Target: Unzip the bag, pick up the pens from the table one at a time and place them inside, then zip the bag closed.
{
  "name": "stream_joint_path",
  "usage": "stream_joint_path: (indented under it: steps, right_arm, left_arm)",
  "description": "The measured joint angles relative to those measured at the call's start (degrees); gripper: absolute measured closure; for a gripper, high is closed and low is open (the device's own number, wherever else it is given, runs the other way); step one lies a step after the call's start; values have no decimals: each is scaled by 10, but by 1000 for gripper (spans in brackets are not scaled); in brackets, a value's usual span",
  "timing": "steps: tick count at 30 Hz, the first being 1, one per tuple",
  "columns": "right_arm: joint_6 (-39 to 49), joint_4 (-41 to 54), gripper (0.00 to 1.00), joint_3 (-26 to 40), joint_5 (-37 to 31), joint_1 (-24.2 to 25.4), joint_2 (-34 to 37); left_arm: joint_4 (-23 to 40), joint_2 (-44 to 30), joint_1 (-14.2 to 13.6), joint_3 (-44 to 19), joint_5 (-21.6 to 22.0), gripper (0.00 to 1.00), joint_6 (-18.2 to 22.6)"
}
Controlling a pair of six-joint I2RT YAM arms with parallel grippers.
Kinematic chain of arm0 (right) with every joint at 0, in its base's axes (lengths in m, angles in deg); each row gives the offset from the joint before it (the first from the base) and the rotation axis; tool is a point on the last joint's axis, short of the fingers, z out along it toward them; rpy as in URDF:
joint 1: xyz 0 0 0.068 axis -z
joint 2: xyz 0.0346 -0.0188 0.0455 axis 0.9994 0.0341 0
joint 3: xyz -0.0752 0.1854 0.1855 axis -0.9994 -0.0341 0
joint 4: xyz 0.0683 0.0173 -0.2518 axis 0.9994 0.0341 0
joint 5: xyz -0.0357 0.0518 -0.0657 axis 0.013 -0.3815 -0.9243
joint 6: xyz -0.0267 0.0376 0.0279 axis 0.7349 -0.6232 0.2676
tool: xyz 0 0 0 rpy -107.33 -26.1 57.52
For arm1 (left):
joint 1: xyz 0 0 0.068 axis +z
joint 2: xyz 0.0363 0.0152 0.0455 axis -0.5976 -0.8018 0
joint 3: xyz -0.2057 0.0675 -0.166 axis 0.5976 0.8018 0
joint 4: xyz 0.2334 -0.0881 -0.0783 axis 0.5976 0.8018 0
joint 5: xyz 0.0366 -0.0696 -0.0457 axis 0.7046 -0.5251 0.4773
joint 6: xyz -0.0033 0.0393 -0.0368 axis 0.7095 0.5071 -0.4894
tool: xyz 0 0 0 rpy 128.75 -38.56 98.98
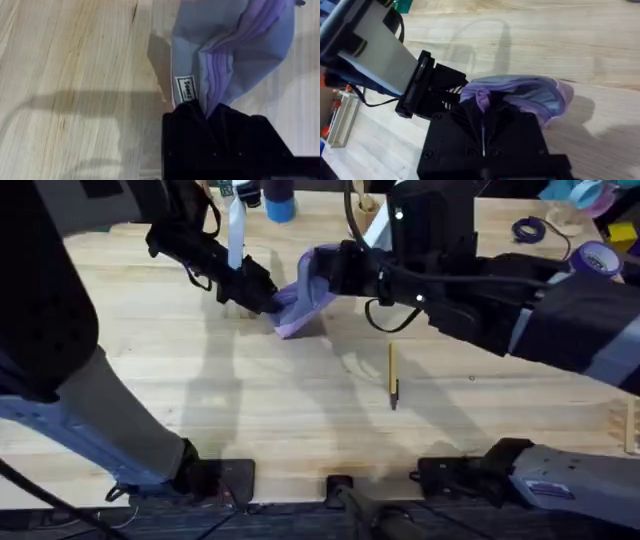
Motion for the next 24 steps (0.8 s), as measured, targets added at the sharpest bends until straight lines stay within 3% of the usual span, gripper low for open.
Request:
stream_joint_path:
  steps: [8, 11, 15, 16, 24]
  right_arm:
    - [14, 9, 933, 8, 4, 0, 0]
    - [24, 15, 690, 9, 14, 0, -2]
    - [31, 37, 133, 10, 45, 6, -22]
    - [35, 47, 37, 10, 53, 13, -29]
    - [35, 120, 6, 10, 95, 113, -89]
  left_arm:
    - [0, 0, 0, 0, 0, 959, 0]
    - [1, 0, 0, 0, 0, 959, 0]
    - [-1, 0, -3, 0, -11, 959, 0]
    - [-2, 0, -5, 0, -14, 959, 0]
    - [-4, 0, -10, 0, -33, 959, 0]
